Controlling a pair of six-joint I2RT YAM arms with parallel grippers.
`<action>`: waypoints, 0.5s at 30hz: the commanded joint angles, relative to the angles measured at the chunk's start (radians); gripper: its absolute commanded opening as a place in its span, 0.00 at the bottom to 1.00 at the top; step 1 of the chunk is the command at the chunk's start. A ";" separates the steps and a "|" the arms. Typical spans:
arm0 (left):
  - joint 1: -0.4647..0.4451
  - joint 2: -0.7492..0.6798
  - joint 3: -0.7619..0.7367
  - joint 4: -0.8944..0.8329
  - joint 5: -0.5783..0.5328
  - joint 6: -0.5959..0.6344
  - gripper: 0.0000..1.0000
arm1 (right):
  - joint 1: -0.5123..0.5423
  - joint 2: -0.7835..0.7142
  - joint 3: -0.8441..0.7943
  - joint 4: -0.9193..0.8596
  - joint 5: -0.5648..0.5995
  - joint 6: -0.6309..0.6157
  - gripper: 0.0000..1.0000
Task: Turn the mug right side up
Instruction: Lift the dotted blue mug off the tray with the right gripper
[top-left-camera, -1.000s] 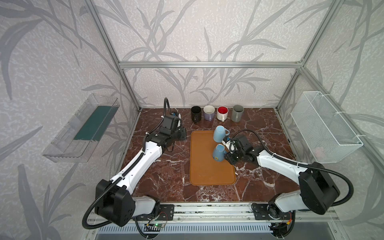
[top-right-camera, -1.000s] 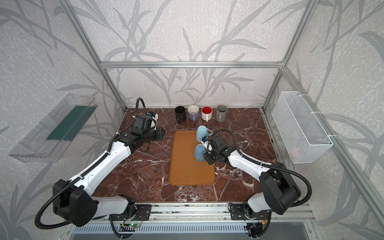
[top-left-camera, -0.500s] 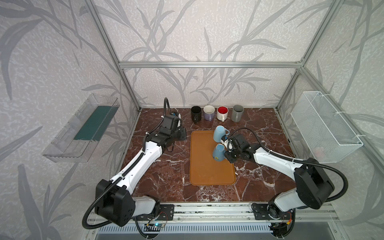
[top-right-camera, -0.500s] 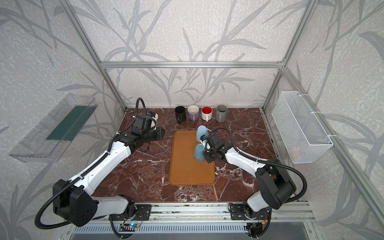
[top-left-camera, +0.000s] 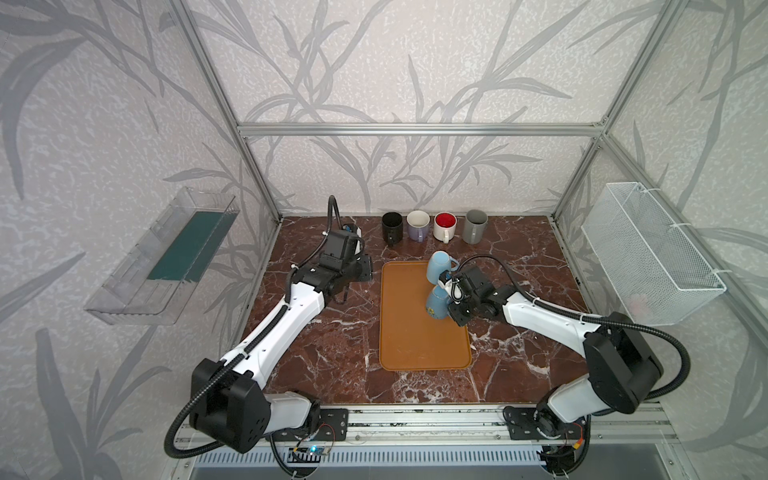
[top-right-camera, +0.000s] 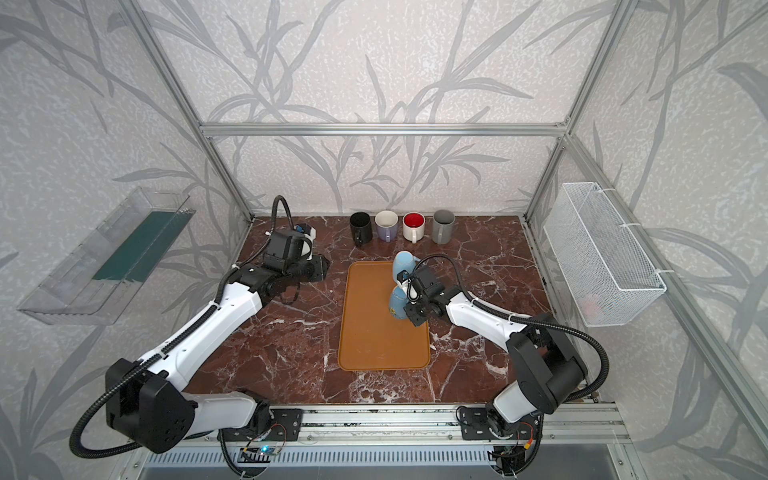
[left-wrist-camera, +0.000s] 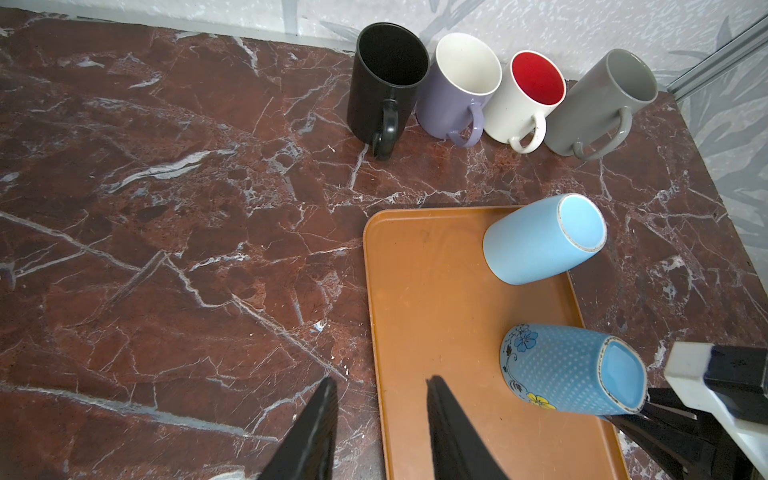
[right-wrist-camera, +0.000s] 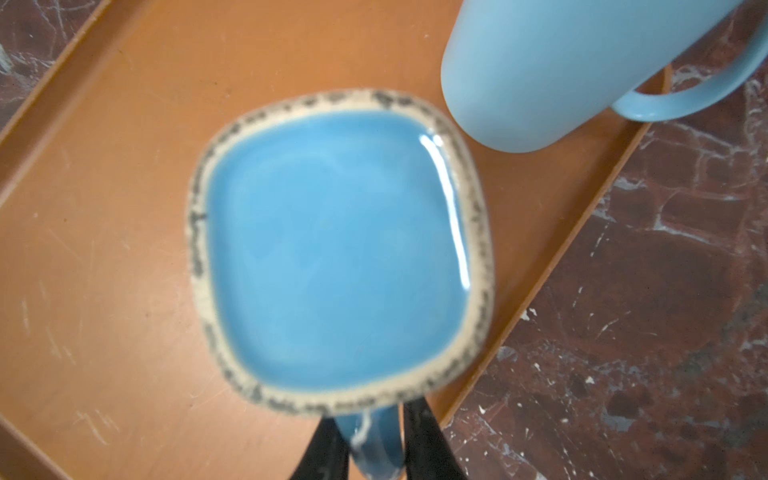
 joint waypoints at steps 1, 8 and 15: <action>-0.003 -0.020 -0.010 -0.021 -0.020 0.000 0.39 | 0.005 0.018 0.037 -0.032 0.020 -0.008 0.19; -0.003 -0.026 -0.016 -0.020 -0.018 -0.001 0.39 | 0.004 0.017 0.050 -0.039 0.000 -0.010 0.09; -0.003 -0.050 -0.052 -0.013 -0.006 -0.013 0.39 | 0.004 -0.002 0.060 -0.024 -0.069 0.014 0.05</action>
